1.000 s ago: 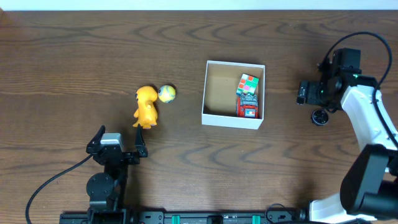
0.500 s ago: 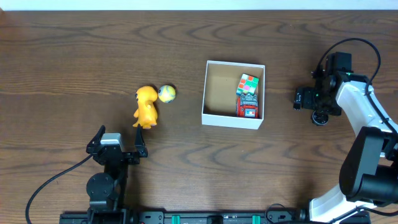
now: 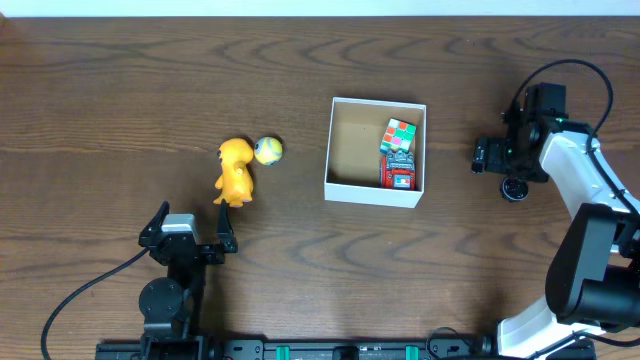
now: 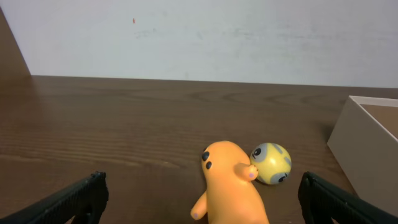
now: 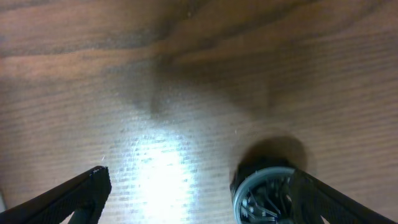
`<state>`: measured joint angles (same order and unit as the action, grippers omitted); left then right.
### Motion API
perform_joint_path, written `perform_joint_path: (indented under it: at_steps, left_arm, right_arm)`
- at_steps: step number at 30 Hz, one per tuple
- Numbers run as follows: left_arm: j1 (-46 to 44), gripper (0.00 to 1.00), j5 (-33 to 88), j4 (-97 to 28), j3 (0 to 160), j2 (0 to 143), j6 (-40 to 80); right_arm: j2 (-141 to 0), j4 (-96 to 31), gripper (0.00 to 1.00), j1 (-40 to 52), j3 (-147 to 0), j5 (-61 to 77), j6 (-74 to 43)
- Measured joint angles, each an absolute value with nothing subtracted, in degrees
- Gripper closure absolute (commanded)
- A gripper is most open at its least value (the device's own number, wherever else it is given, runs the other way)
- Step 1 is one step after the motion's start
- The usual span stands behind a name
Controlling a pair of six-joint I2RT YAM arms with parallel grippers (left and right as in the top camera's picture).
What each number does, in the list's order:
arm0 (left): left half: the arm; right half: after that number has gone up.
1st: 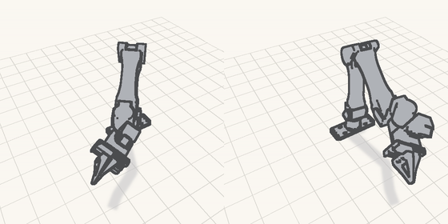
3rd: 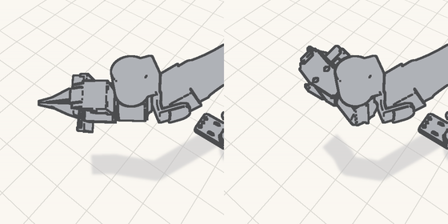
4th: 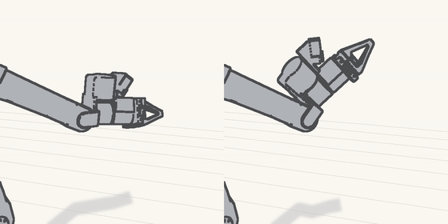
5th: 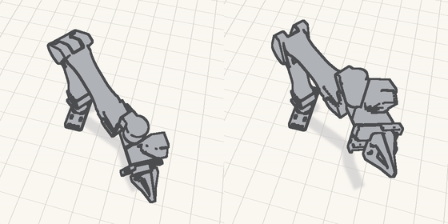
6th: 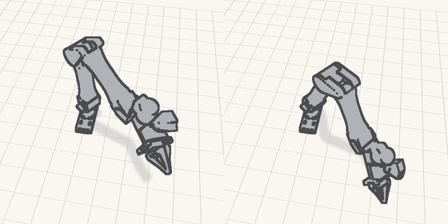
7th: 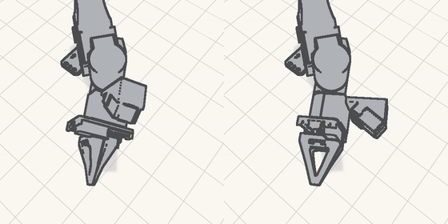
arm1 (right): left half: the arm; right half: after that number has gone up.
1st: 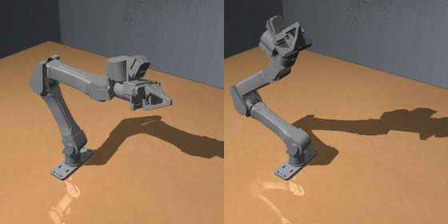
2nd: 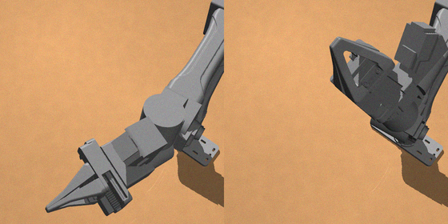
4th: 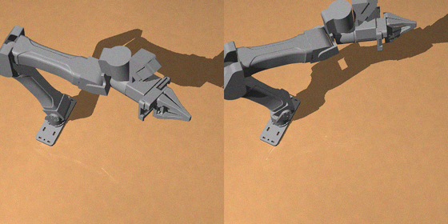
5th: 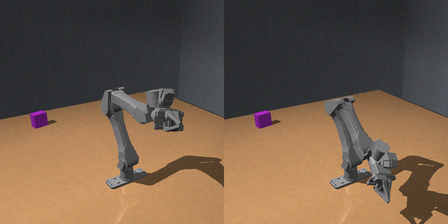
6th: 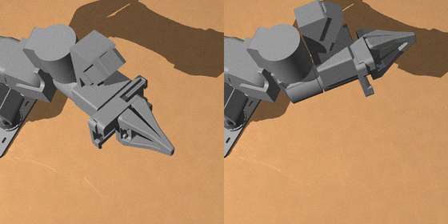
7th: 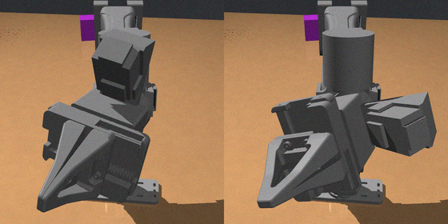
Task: Pack container
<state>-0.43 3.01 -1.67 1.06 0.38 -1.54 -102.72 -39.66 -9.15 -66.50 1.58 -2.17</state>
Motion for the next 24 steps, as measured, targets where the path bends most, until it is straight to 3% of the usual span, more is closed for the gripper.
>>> perform_joint_path:
  at_steps: [10, 24]
  left_arm:
    - [-0.43, 0.02, 3.01, -1.67, 1.06, 0.38, -1.54]
    - [-0.43, 0.02, 3.01, -1.67, 1.06, 0.38, -1.52]
  right_arm:
    - [-102.37, -30.30, 0.06, -9.15, -60.16, 1.23, -2.15]
    - [-102.65, -26.52, 0.10, -9.15, -56.12, 3.05, 0.47]
